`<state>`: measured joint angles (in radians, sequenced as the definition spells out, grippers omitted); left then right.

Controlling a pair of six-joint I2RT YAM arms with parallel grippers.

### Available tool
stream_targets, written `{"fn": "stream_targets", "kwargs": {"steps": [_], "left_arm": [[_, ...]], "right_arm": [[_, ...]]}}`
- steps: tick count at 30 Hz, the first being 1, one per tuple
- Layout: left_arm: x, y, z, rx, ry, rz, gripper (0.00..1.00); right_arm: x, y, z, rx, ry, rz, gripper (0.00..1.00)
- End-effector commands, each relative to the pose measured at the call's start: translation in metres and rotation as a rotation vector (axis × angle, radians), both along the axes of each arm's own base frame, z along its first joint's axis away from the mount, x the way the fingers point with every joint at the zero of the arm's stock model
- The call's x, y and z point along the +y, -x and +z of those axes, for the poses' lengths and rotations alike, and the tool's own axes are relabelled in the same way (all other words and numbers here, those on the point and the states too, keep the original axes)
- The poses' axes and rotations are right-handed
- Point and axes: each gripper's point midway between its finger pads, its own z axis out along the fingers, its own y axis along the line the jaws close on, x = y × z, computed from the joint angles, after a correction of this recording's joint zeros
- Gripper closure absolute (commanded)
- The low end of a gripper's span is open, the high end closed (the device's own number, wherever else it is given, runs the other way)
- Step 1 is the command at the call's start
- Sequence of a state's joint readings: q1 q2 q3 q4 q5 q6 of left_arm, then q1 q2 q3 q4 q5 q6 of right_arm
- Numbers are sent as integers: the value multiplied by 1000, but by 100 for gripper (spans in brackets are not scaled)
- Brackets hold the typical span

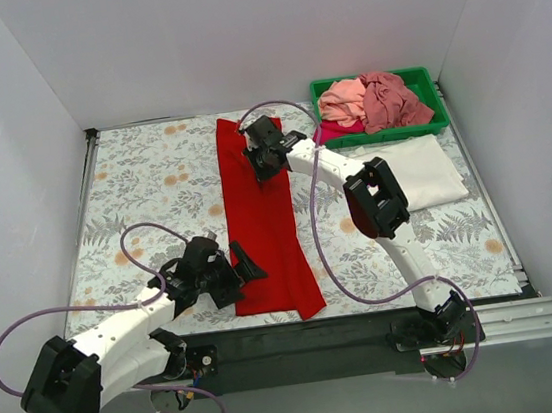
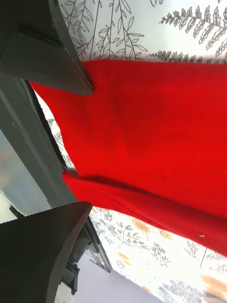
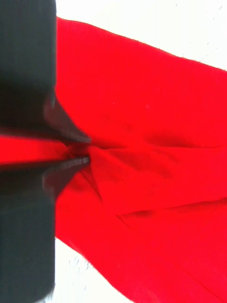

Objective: Fold and stack the t-shirts
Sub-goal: Fold the tshirt

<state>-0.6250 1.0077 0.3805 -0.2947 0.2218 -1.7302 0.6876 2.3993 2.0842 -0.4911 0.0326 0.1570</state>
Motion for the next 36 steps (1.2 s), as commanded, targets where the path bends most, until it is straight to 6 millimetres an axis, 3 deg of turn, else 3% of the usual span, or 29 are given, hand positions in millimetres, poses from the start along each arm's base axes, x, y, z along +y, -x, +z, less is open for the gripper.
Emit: {"fn": "stream_targets", "kwargs": {"steps": [1,6,16,26,31,36], "left_arm": [[6,14,-12,34,-7,-3,4],[12,23,-22,64,-23,0,3],[28,42,-42,129,-84,11,3],[33,53,-42,149,-71,31,3],[33,49,-33,117,-65,32,3],[24,35,-9,49,-41,12,3]], "right_arm": [[15,-11,8,-17,-79,-22,80],[27,-21,23,-23,-169,-91,98],[36,-46,65,-40,-363,-253,99],[41,-57,50,29,-456,-341,99],[45,-42,44,79,-457,-271,88],[56,-21,86,86,-524,-108,63]]}}
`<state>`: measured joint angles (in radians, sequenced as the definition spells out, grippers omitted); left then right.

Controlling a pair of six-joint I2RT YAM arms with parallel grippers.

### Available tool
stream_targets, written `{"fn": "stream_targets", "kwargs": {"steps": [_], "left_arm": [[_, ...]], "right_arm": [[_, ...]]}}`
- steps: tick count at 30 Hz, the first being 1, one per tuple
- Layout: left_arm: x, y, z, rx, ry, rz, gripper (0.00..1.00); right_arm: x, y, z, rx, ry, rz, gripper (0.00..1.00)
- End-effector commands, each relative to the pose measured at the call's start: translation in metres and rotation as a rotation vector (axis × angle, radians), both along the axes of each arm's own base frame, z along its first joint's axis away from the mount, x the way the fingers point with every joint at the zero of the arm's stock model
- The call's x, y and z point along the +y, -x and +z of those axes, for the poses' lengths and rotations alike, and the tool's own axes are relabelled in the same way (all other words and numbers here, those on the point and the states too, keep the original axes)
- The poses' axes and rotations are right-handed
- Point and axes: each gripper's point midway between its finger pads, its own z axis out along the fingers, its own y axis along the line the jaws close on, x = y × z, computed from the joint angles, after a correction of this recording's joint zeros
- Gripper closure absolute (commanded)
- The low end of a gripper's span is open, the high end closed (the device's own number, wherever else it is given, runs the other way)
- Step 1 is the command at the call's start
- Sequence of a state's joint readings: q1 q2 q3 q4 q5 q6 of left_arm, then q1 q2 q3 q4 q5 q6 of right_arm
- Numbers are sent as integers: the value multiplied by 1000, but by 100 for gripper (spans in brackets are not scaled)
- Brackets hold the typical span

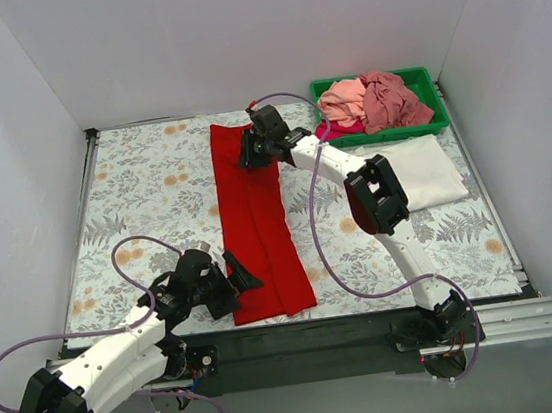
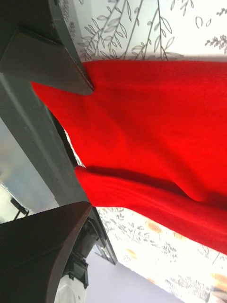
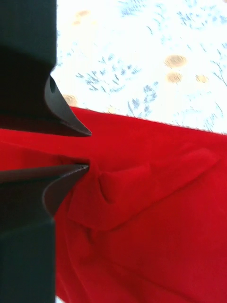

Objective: Fold and stack the t-shirts
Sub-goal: Fold the tshirt

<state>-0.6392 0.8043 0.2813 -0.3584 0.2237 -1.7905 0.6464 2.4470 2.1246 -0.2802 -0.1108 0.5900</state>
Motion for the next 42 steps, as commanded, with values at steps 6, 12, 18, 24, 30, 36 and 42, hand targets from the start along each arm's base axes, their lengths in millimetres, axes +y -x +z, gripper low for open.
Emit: {"fn": "stream_targets", "kwargs": {"steps": [6,12,18,24,30,36,42], "left_arm": [[14,-3,23,-20,-116,-1,3],[38,2,27,27,-191,123,3],[35,16,9,130,-157,148,3],[38,24,-2,156,-160,151,3],[38,34,-19,213,-153,142,42],[44,40,-35,247,-193,149,60],[45,43,-40,255,-197,142,77]], "right_arm": [[-7,60,98,-119,-100,229,53],[-66,152,61,-87,78,231,49],[-90,243,18,-41,194,287,52],[-73,331,-8,8,245,438,59],[-74,362,-36,63,351,446,61],[-73,382,-44,79,400,457,62],[-68,401,-52,95,418,492,73]]}}
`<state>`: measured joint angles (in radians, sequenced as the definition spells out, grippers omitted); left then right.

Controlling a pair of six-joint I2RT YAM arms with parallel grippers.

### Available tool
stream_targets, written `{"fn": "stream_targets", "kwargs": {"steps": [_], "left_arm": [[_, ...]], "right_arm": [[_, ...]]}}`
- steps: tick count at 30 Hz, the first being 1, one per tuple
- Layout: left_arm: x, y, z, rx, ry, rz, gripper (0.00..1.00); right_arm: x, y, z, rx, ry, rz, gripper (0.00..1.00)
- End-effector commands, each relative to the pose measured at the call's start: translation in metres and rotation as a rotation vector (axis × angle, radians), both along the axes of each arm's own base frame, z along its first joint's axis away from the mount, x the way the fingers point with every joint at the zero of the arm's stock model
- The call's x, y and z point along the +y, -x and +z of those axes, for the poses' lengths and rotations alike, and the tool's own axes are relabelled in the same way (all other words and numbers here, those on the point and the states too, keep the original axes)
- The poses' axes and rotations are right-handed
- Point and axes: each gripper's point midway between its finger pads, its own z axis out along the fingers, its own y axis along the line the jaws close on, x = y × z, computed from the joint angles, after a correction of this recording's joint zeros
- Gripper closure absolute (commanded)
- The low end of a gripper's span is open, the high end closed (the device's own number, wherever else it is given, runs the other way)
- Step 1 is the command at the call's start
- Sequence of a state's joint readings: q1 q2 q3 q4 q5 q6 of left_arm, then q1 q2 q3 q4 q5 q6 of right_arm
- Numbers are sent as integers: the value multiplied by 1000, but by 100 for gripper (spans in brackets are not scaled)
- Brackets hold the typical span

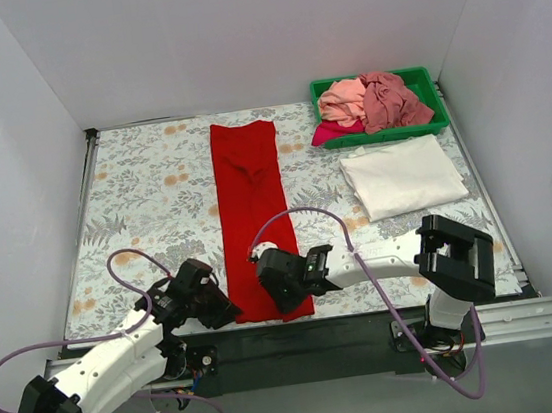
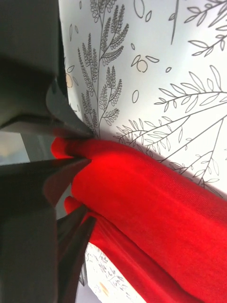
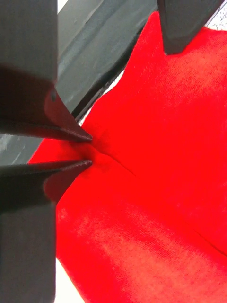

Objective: Fold and stack the t-shirts
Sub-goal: Fold the tshirt

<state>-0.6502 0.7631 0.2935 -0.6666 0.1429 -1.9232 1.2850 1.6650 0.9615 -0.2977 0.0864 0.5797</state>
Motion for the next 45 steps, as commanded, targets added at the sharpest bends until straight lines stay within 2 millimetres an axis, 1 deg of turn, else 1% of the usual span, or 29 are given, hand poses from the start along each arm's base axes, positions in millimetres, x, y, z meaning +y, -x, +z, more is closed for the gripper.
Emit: {"fn": "stream_targets", "kwargs": {"steps": [1,2,4,5,6,9,11,12,14,16,17,18,20,22,23,25,26,27,28,29,30,31,32,33,34,36,38,40,45], "left_arm": [[6,8,-11,28,-29,-5,80],[7,9,-12,28,-31,-9,86],[6,10,-13,35,-28,-12,92],[7,11,-14,39,-31,-12,99],[6,11,-14,38,-29,-16,100],[6,12,-14,45,-30,-14,100],[6,12,-12,41,-27,-11,100],[6,12,-12,38,-24,-12,100],[5,11,-10,34,-17,-13,100],[4,12,-9,38,-15,-13,100],[4,12,-8,40,-13,-11,100],[5,13,-8,42,-14,-9,100],[4,13,-7,45,-10,-10,100],[2,13,-4,42,0,-11,100],[2,13,-4,39,1,-9,100],[2,13,-3,38,4,-8,100],[3,13,-4,41,2,-3,100],[3,13,-4,42,0,-1,100],[3,13,-4,45,-1,0,100],[3,13,-3,44,-2,1,100],[3,13,-3,44,-3,0,100],[2,12,-2,46,-3,-1,100],[2,11,-1,40,-2,-1,100],[2,11,-1,40,-4,0,100],[2,10,1,34,-5,2,100],[2,9,2,29,-4,3,100],[2,9,1,32,-6,5,100],[2,9,2,33,-7,5,100],[1,10,5,34,5,8,100]], "right_arm": [[12,3,3,-2,0,-26,78],[14,4,4,-4,-3,-25,83],[20,4,10,-20,-20,-26,86],[21,4,13,-25,-25,-27,88],[22,3,18,-31,-38,-30,88],[18,3,24,-37,-43,-48,89],[13,2,23,-37,-31,-65,89],[11,2,26,-38,-31,-71,88],[12,3,29,-37,-44,-64,82],[21,9,36,-16,-90,-29,82],[25,17,38,18,-116,3,82],[36,19,48,23,-180,23,80],[40,23,53,37,-215,46,73],[38,24,57,34,-228,48,67],[35,22,57,28,-226,37,63],[22,15,59,4,-226,-14,62],[14,12,57,4,-215,-38,61],[0,5,57,-11,-214,-78,59],[-9,3,54,-7,-211,-112,55],[-18,1,51,-4,-199,-130,55],[-26,-4,57,-8,-216,-157,54],[-42,-3,43,8,-185,-183,54],[-50,-2,40,16,-175,-202,52],[-57,-4,42,21,-191,-226,52],[-68,-1,32,35,-172,-240,51],[-73,3,31,53,-187,-252,51],[-78,9,23,78,-174,-250,50],[-73,11,22,94,-193,-238,50],[-62,17,9,146,-187,-210,52]]}}
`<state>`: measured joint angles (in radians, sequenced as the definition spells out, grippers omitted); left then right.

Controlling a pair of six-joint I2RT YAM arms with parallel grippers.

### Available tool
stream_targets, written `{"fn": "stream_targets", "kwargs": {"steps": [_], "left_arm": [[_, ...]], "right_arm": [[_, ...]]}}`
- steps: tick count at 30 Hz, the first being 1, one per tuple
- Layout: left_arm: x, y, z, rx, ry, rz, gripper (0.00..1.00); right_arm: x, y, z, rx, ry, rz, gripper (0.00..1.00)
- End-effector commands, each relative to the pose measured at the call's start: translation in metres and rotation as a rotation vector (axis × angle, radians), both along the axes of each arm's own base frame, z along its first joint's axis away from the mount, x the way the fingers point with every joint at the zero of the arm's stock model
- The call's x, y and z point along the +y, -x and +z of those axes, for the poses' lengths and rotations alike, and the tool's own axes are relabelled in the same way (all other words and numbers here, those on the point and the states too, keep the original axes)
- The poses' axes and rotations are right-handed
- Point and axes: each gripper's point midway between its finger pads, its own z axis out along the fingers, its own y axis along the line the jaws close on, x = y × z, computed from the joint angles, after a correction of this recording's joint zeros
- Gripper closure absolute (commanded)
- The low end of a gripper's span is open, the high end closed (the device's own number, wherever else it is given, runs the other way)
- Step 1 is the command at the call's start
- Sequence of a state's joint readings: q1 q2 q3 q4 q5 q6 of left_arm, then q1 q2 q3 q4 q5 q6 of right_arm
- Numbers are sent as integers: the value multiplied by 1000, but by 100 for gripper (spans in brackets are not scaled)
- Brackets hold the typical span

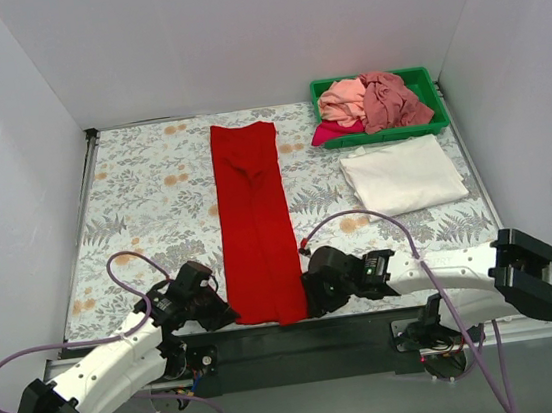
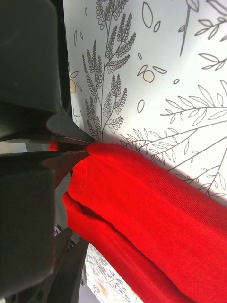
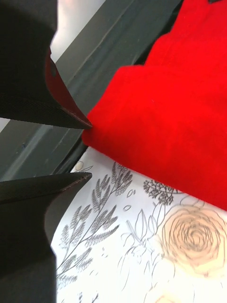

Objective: Fold and stack the t-shirts
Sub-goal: Fold the tshirt

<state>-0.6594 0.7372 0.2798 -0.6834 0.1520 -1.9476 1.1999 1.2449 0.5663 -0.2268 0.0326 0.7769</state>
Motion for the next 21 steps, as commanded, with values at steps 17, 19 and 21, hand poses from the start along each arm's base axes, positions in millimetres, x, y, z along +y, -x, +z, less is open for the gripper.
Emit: {"fn": "stream_targets", "kwargs": {"steps": [17,19,21], "left_arm": [[-1,11,25,6,43,-2,100],[-1,12,37,-18,64,-5,100],[-8,9,49,-62,116,-26,100]], "right_arm": [[27,32,4,84,-126,58,99],[24,38,9,84,-132,60,99],[24,42,18,72,-152,74,99]]}}
